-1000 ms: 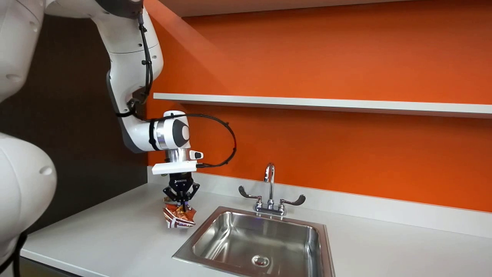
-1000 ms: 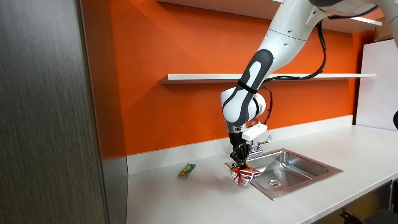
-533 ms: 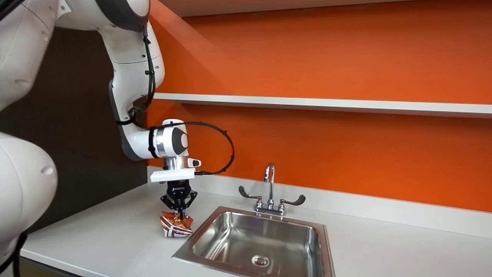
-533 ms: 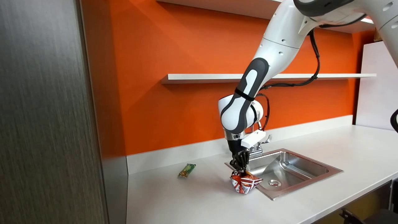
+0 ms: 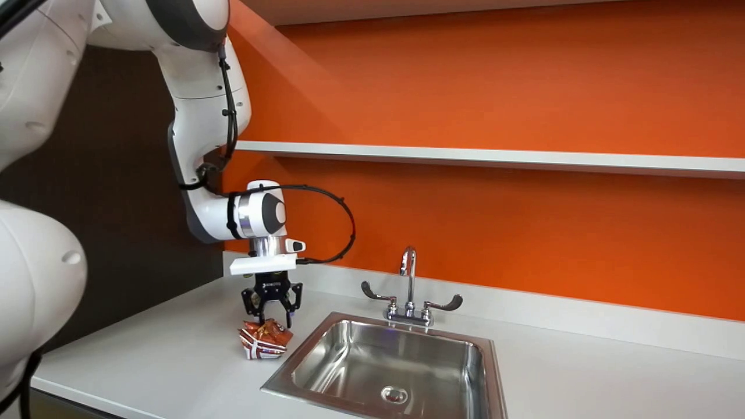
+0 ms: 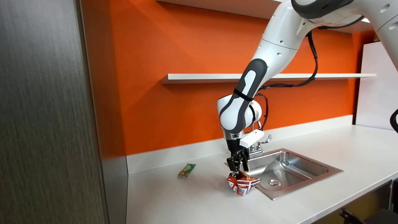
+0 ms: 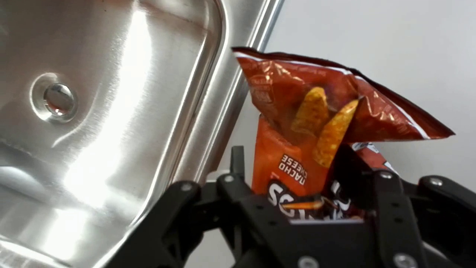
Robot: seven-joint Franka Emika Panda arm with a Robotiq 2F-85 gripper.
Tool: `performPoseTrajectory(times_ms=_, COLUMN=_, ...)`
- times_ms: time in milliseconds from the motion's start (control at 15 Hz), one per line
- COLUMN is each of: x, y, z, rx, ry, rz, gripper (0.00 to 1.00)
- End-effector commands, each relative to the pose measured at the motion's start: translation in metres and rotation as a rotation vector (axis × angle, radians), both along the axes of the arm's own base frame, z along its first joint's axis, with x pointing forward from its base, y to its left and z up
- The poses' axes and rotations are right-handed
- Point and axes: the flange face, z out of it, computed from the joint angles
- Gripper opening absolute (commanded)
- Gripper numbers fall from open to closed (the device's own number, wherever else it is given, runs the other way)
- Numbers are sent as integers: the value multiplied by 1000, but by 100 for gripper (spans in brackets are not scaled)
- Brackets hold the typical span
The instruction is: Remove the packet from the sink
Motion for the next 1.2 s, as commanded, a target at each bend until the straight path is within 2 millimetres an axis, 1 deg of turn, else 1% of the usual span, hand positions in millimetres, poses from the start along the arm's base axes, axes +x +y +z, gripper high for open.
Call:
performPoseTrajectory(times_ms=0, x=0, y=4, z=23, rx=-17, ry=-15, rz=-6, gripper=96)
performPoseTrajectory(times_ms=67, x=-1, y=4, z=28, rx=-15, ry=-21, rz=-6, gripper=100)
performPoseTrajectory(times_ms=333, x=-4, y=5, z=46, rx=-4, ry=-41, rz=-12, gripper=100)
performPoseTrajectory(times_ms=467, x=-10, y=5, z=55, rx=8, ry=-45, rz=-24, gripper=100)
performPoseTrajectory(times_ms=733, x=-29, y=1, z=70, rx=48, ry=-57, rz=-104, gripper=100)
performPoseTrajectory(times_ms=1000, x=-55, y=-13, z=86, rx=102, ry=-85, rz=-247, gripper=100)
performPoseTrajectory(times_ms=1133, x=-69, y=-23, z=96, rx=126, ry=-101, rz=-313, gripper=100)
